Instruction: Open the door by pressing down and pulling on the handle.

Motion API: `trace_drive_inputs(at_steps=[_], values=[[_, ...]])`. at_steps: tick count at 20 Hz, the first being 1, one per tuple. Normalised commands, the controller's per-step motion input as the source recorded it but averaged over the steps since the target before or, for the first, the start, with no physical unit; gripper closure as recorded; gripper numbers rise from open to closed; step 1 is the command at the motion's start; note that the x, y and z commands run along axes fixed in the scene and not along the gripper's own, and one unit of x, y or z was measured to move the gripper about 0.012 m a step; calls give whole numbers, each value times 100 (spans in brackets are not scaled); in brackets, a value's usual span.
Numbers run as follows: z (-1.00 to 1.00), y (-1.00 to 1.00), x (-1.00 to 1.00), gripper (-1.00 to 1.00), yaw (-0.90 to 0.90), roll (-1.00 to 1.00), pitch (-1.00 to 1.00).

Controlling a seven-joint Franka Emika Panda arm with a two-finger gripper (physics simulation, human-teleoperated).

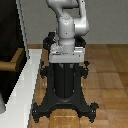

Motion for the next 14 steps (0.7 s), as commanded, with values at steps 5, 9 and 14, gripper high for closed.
trace_drive_inputs(at_steps=[5, 9, 14], values=[[0, 0, 0, -100, 0, 0, 0], [0, 0, 0, -100, 0, 0, 0], [0, 0, 0, -100, 0, 0, 0]])
